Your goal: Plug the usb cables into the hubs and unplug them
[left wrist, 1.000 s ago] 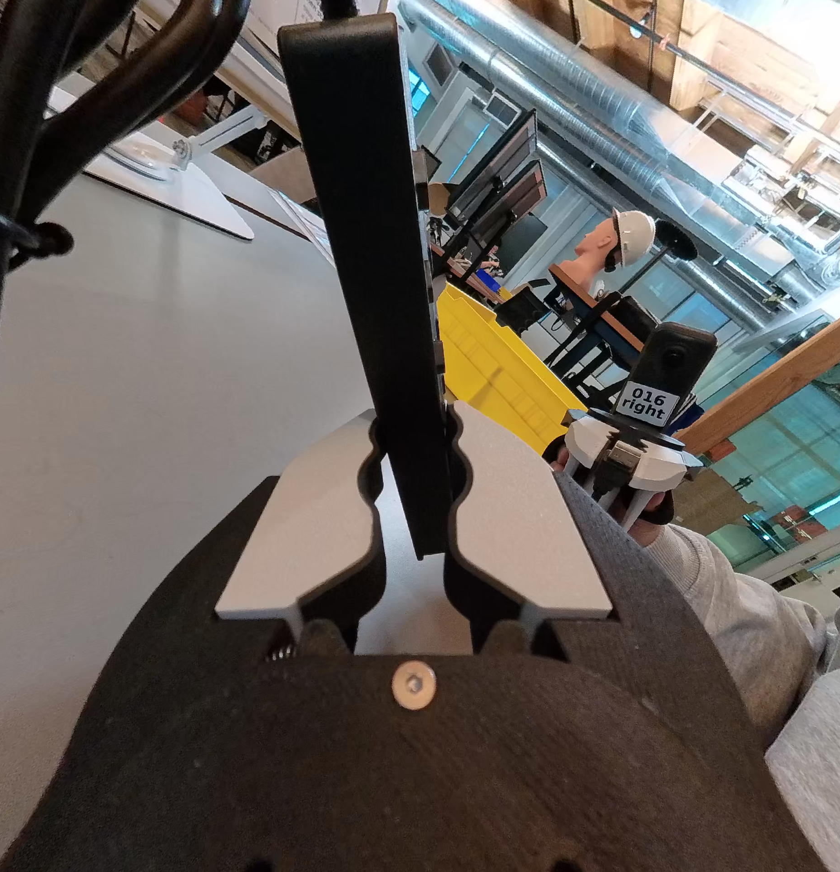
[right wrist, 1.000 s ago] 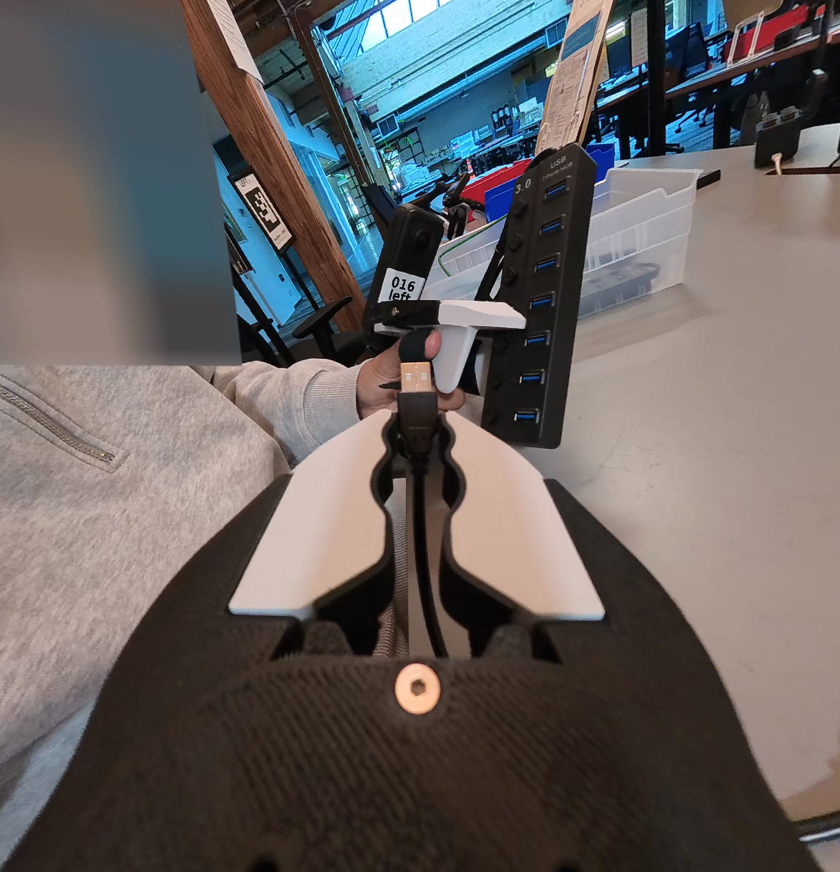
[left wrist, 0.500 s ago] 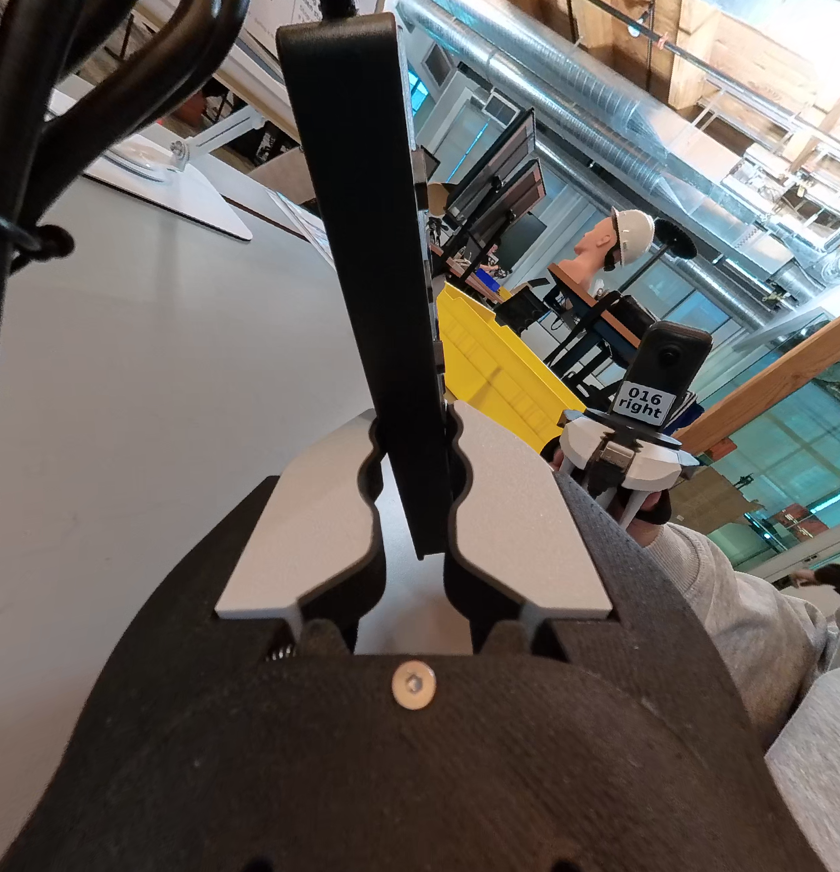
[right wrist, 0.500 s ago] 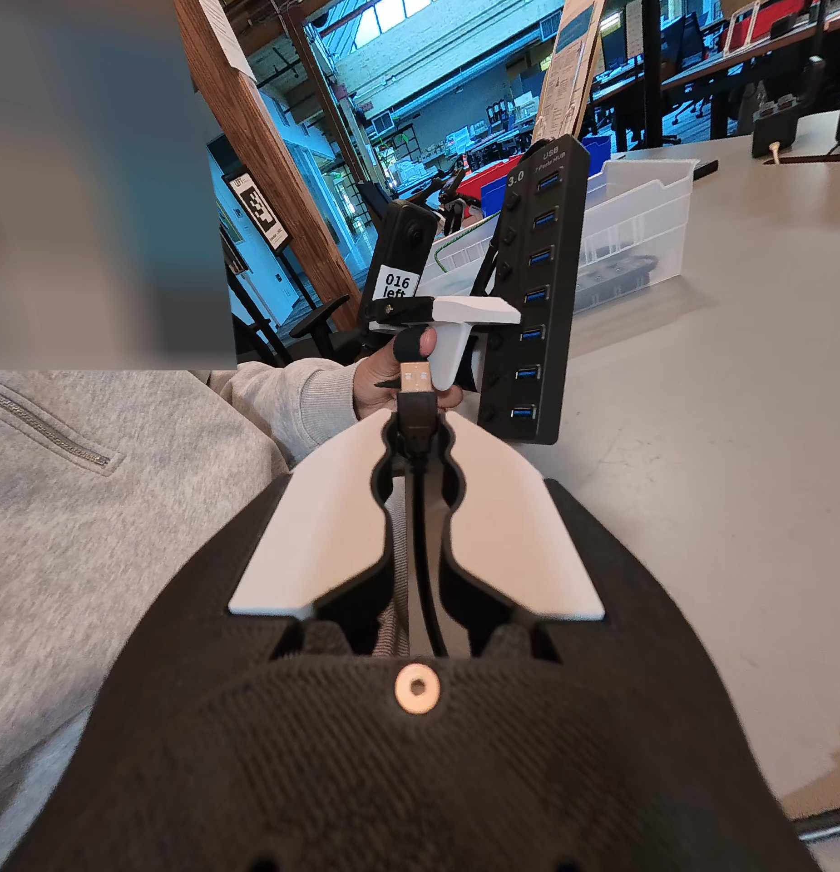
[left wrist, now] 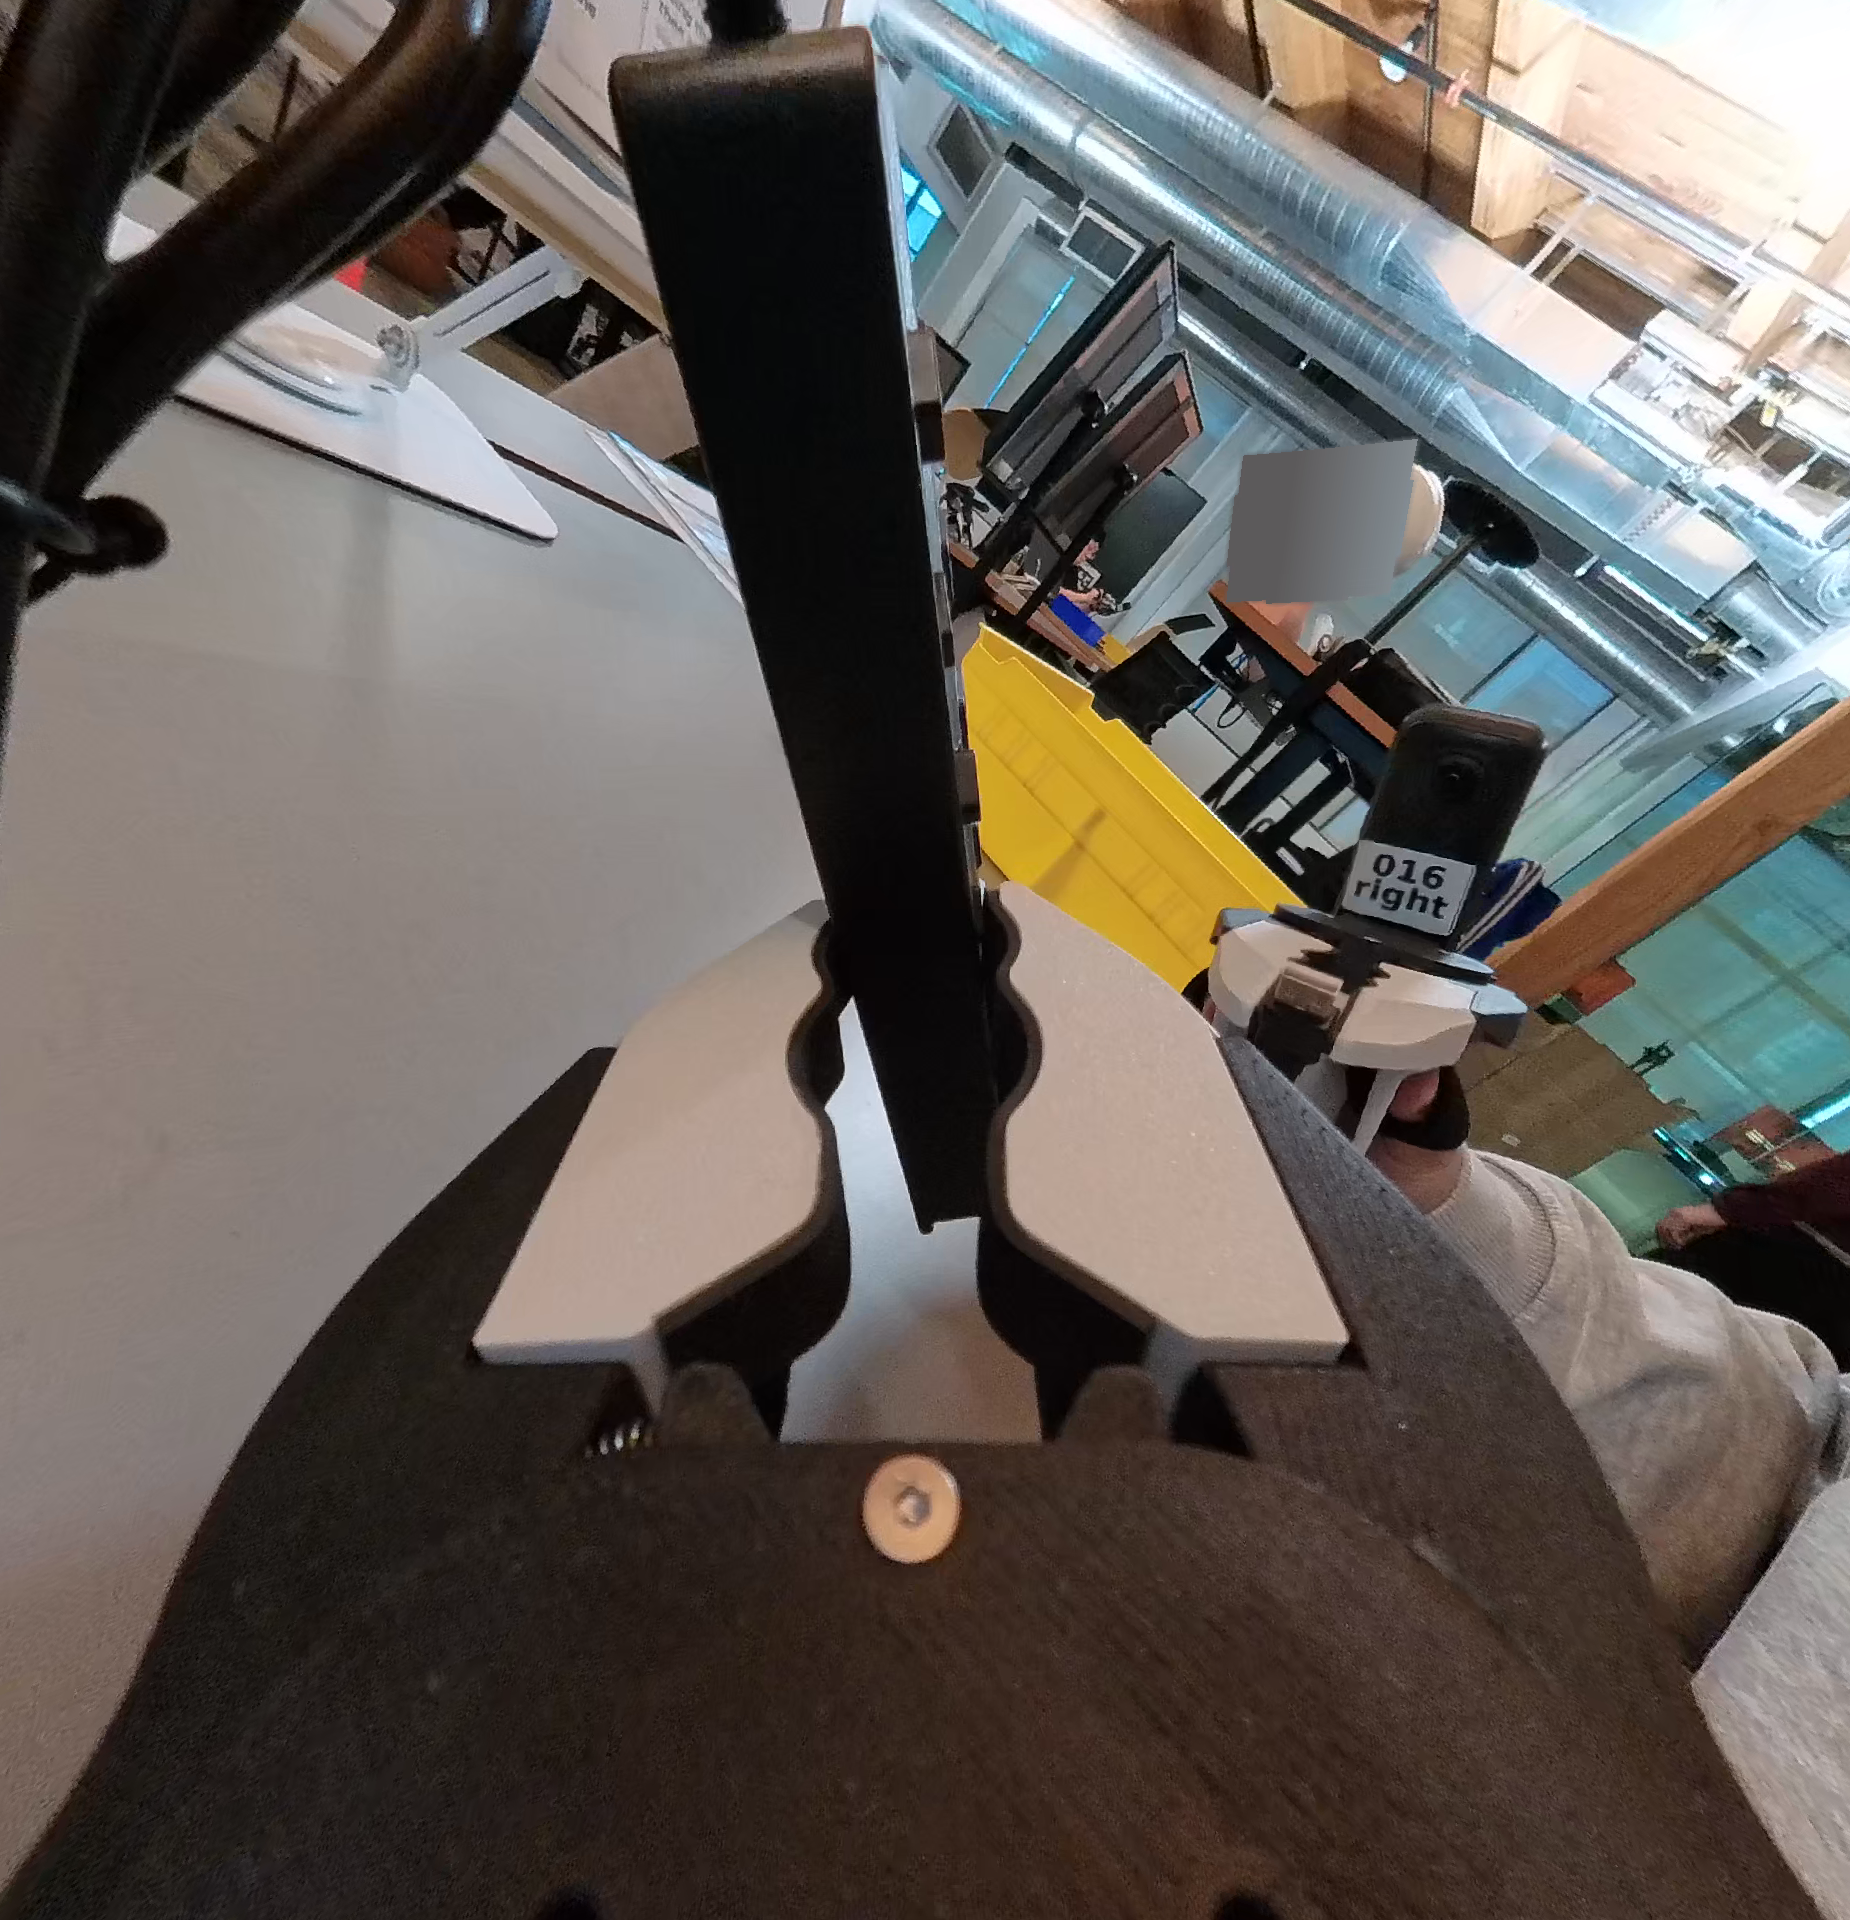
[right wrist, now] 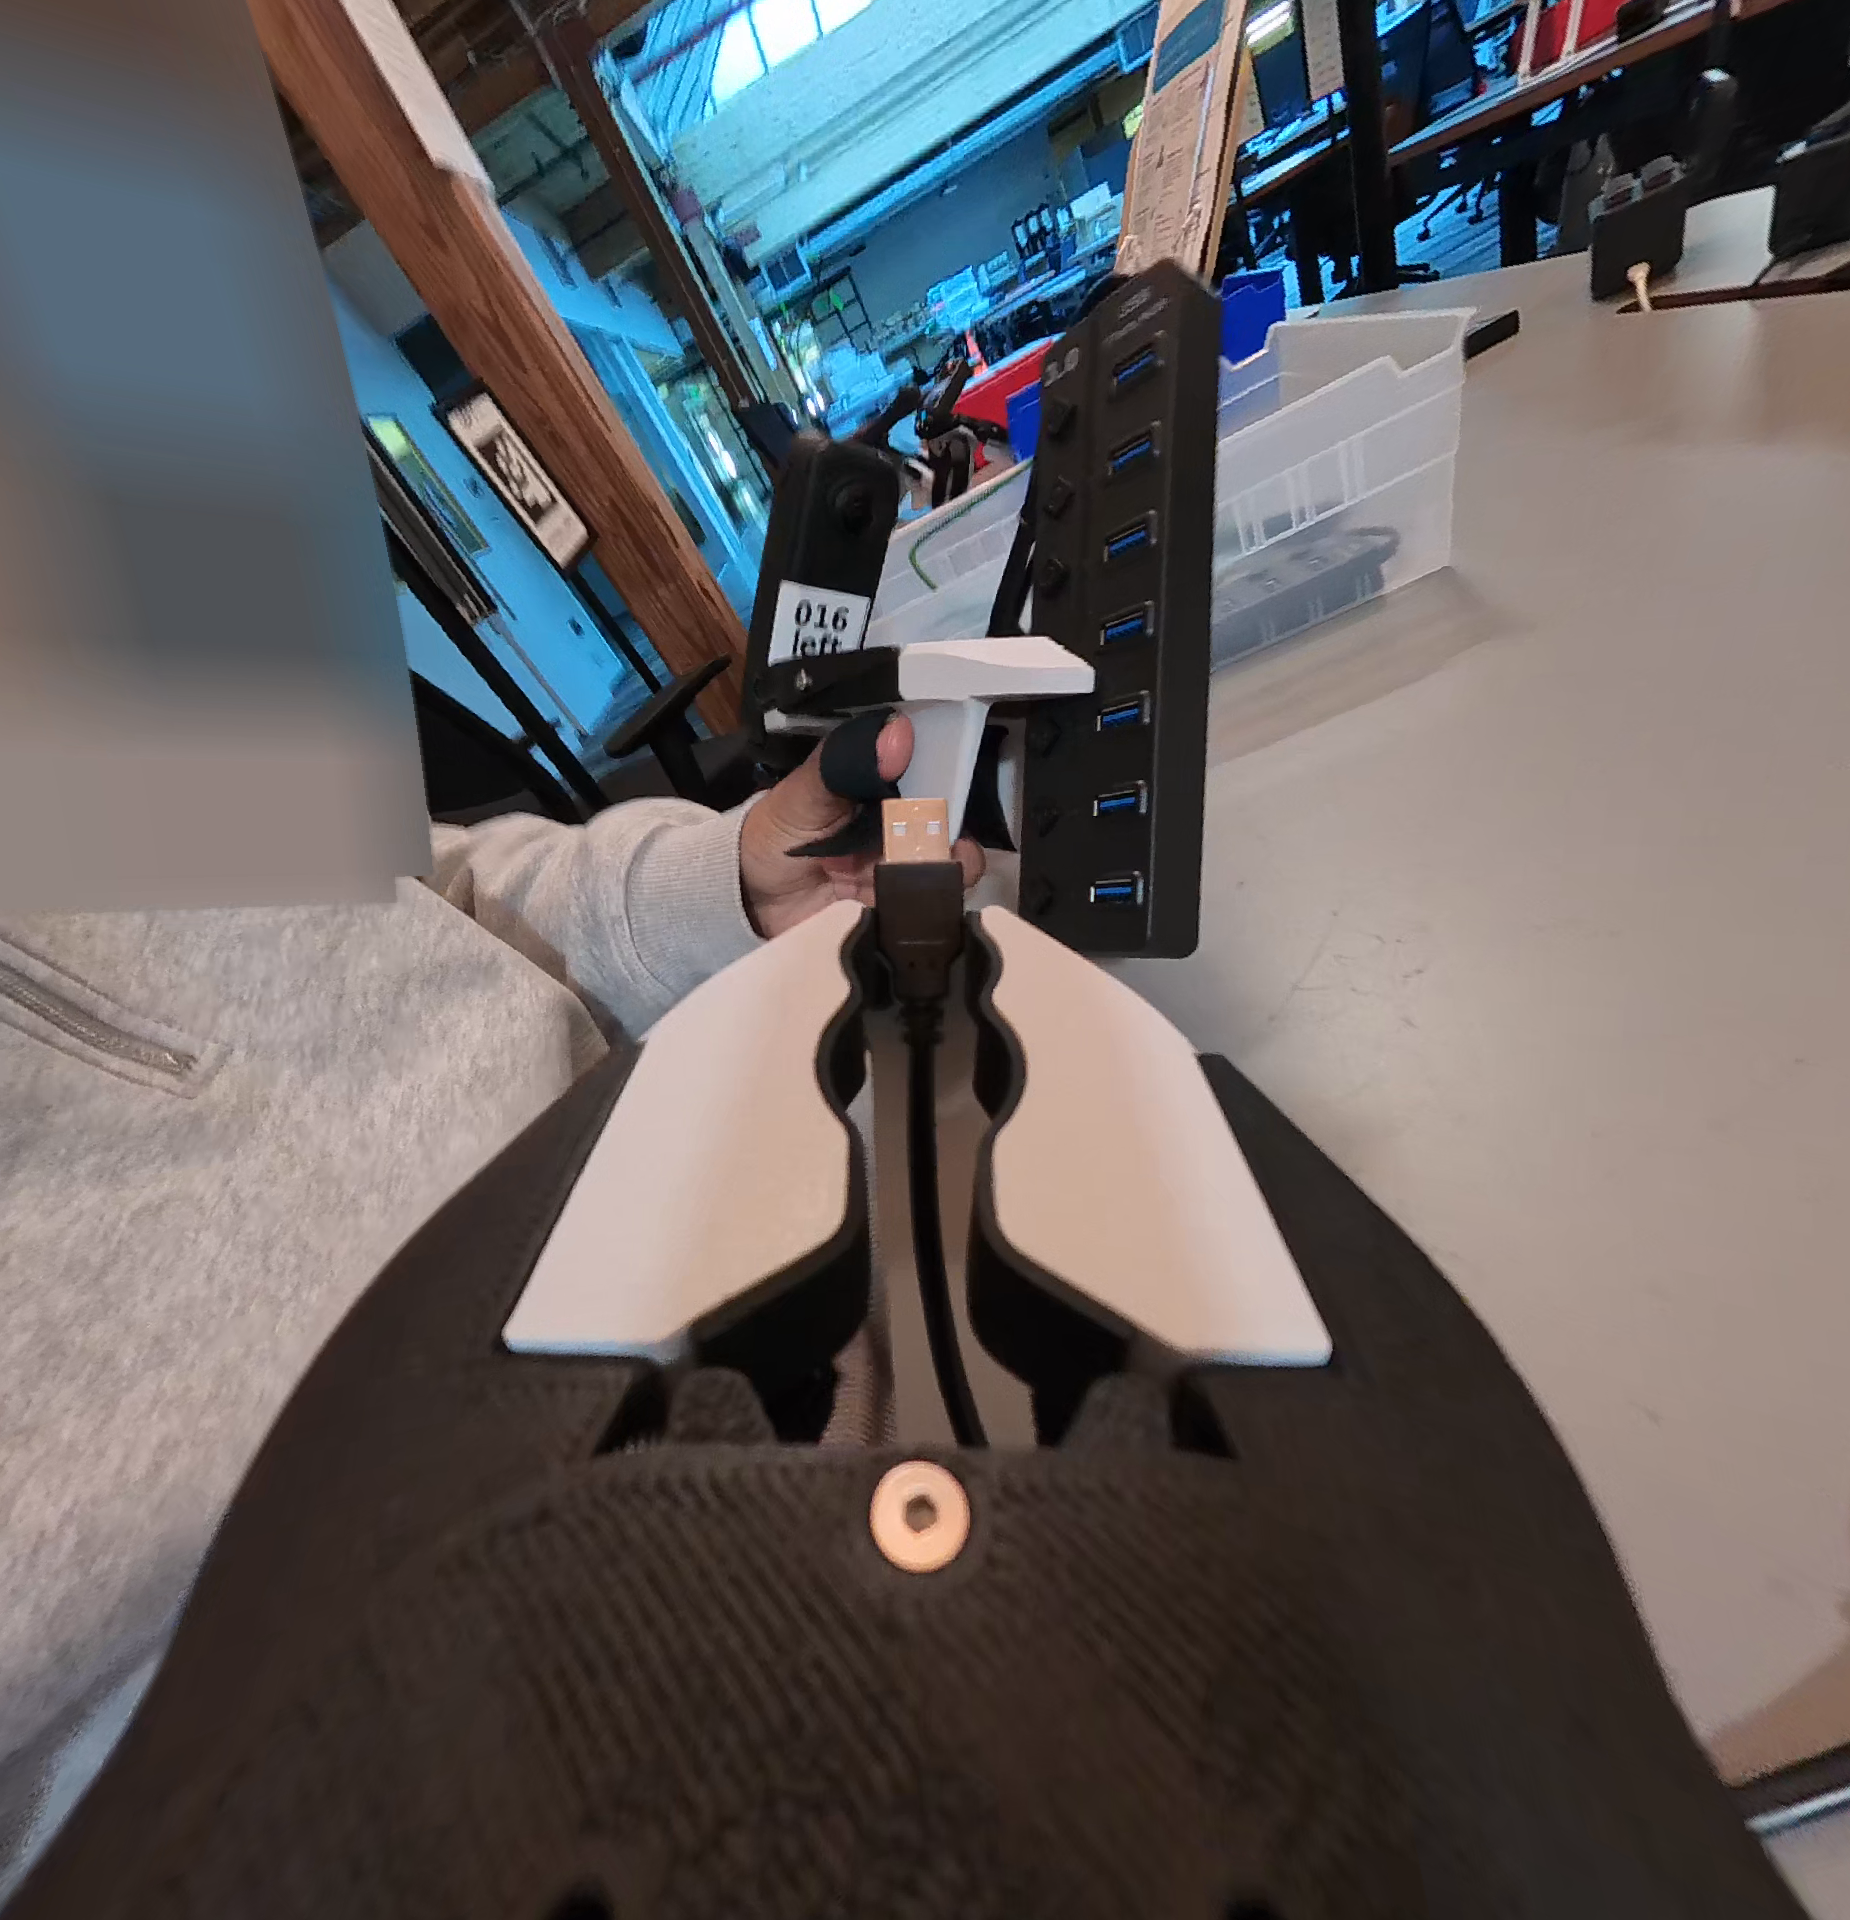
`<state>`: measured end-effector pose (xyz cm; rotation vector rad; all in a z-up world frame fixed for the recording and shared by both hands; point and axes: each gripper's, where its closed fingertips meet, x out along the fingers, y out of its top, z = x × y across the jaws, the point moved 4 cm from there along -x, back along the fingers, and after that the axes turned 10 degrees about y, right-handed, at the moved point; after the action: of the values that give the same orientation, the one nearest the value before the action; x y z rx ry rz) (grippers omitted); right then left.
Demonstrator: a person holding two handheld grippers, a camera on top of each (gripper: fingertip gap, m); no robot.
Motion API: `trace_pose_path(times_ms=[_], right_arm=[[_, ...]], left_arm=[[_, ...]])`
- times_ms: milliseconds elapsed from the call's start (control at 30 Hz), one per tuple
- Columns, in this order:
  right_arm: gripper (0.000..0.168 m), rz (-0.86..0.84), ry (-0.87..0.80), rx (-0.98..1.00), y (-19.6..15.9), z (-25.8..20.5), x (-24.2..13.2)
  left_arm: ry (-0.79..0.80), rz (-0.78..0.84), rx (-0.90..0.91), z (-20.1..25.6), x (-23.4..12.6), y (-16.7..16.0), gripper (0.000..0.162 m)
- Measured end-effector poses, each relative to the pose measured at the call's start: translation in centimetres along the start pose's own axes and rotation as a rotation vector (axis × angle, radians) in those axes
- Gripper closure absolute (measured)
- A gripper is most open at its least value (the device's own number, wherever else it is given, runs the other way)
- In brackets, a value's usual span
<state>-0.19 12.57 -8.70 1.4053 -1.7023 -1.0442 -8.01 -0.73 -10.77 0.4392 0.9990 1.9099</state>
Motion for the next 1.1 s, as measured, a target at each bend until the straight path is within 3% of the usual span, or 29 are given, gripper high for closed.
trace_pose_path(times_ms=[167,500,700,1000,1100], right_arm=[[0.152,0.113,0.039,0.139,0.5,0.4,-0.2],[0.152,-0.109,-0.209,0.009,-1.3,1.9,0.2],[0.152,-0.099,-0.211,0.022,-1.2,1.9,0.2],[0.152,0.13,-0.117,0.281,-0.2,2.5,-0.9],[0.153,0.112,-0.132,0.376,-1.1,3.3,-1.0]], left_arm=[[-0.002,0.008,0.016,0.1,0.0,0.0,0.136],[0.0,0.011,0.012,0.0,0.0,0.1,0.136],[-0.003,0.011,0.016,0.2,0.0,0.0,0.136],[-0.034,0.042,0.043,0.7,-0.2,0.3,0.136],[-0.024,0.038,0.054,0.7,-0.1,0.2,0.136]])
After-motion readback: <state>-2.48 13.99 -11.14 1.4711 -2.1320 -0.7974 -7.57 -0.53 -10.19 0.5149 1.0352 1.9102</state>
